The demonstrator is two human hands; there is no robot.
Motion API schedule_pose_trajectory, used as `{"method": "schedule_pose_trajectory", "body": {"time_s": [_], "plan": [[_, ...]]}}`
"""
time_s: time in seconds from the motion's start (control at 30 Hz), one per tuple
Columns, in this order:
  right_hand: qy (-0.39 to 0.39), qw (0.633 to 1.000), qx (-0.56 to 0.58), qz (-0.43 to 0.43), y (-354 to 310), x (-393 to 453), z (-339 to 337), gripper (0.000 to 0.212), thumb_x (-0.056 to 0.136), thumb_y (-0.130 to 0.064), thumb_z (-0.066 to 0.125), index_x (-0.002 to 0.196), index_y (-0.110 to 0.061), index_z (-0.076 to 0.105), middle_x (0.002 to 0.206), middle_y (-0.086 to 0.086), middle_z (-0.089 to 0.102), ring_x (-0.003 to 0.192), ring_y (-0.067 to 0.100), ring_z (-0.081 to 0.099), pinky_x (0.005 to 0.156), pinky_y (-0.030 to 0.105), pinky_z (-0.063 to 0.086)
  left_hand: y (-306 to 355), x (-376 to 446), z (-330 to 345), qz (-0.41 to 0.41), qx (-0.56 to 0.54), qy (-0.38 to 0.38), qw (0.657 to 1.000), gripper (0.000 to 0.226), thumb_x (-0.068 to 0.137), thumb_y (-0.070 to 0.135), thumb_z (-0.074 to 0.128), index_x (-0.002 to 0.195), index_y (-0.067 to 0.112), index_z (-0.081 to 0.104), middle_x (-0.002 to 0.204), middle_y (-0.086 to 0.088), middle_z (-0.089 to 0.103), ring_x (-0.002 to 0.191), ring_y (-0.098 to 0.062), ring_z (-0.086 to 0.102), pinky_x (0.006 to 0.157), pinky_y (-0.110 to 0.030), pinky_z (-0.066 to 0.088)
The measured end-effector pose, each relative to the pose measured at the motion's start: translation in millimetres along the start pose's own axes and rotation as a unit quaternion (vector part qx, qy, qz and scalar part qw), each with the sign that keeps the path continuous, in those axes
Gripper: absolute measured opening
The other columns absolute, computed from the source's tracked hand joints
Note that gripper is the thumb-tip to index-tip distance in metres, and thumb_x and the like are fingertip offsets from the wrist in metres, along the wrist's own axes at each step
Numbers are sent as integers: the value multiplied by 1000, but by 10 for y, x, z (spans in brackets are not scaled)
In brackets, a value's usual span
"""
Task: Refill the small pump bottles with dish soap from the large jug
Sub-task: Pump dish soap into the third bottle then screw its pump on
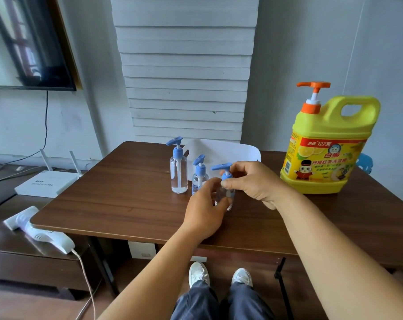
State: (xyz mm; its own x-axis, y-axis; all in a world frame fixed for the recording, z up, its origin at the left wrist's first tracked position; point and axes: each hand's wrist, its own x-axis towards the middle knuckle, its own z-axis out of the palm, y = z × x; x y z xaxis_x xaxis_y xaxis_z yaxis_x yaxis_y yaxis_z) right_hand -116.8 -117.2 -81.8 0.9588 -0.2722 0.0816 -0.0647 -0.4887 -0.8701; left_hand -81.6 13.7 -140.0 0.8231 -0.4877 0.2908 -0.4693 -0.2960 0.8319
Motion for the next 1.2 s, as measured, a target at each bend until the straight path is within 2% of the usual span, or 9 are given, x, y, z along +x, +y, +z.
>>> {"method": "schedule_pose_trajectory", "body": {"time_s": [0.13, 0.27, 0.43, 0.6, 0.8, 0.97, 1.03, 1.1, 1.2], "plan": [[34, 998, -49, 4, -12, 25, 41, 24, 73, -31, 78, 89, -18, 64, 80, -5, 64, 77, 12, 61, 69, 23, 50, -2, 3, 18, 6, 12, 0, 1000, 36, 89, 25, 59, 124, 25, 50, 105, 11, 61, 98, -8, 58, 82, -20, 47], [1, 1000, 24, 7, -7, 28, -4, 7, 79, -20, 73, 86, -20, 71, 91, 4, 72, 92, 19, 67, 94, 38, 52, -5, 2, 19, 10, 13, 1, 1000, 41, 88, 26, 60, 127, 27, 48, 105, 11, 62, 98, -7, 58, 86, -26, 49], [38, 999, -19, -10, -9, 41, 14, 9, 77, -25, 75, 82, -21, 68, 78, -4, 69, 74, 8, 63, 70, 20, 50, -2, 9, 24, 9, 15, 3, 1000, 44, 88, 24, 59, 129, 28, 47, 108, 8, 64, 97, -8, 59, 84, -23, 49], [-11, 999, -41, -28, -41, -2, -56, 12, 80, -14, 72, 90, -20, 72, 89, 1, 73, 89, 17, 69, 90, 31, 53, 20, -4, 19, 18, 18, -9, 1000, 43, 89, 22, 56, 130, 29, 45, 107, 10, 63, 97, -8, 58, 82, -21, 46], [-77, 996, 2, -39, -58, -48, -117, 25, 85, -6, 65, 94, -28, 69, 98, -1, 71, 95, 13, 65, 95, 27, 49, 19, -7, 18, 22, 27, -22, 999, 45, 91, 21, 54, 133, 29, 42, 110, 10, 62, 99, -7, 57, 87, -23, 47], [9, 988, -146, -39, -83, -2, -51, 24, 74, -32, 76, 89, -16, 66, 77, -3, 61, 68, 12, 54, 64, 24, 46, 8, 2, 16, 25, 31, -16, 999, 36, 91, 19, 53, 125, 26, 47, 103, 13, 59, 95, -6, 55, 81, -18, 44], [13, 991, -126, -46, -91, 4, -51, 8, 78, -22, 74, 83, -20, 68, 81, -1, 67, 73, 17, 60, 69, 25, 50, 12, -4, 18, 29, 31, -17, 999, 38, 91, 20, 53, 128, 27, 46, 104, 13, 60, 95, -6, 56, 83, -20, 45], [-18, 997, -55, -58, -93, -3, -74, 21, 81, -6, 68, 81, -27, 68, 94, 2, 71, 86, 17, 66, 79, 25, 55, 9, -3, 19, 33, 33, -16, 999, 39, 91, 21, 53, 129, 27, 45, 105, 10, 61, 95, -8, 57, 84, -23, 47], [-52, 996, 45, -56, -115, -16, -129, 32, 83, 6, 61, 95, -23, 66, 103, 4, 70, 96, 14, 65, 83, 18, 53, 3, 1, 18, 29, 32, -17, 999, 39, 91, 20, 53, 129, 26, 45, 104, 12, 60, 95, -7, 57, 86, -23, 47]]}}
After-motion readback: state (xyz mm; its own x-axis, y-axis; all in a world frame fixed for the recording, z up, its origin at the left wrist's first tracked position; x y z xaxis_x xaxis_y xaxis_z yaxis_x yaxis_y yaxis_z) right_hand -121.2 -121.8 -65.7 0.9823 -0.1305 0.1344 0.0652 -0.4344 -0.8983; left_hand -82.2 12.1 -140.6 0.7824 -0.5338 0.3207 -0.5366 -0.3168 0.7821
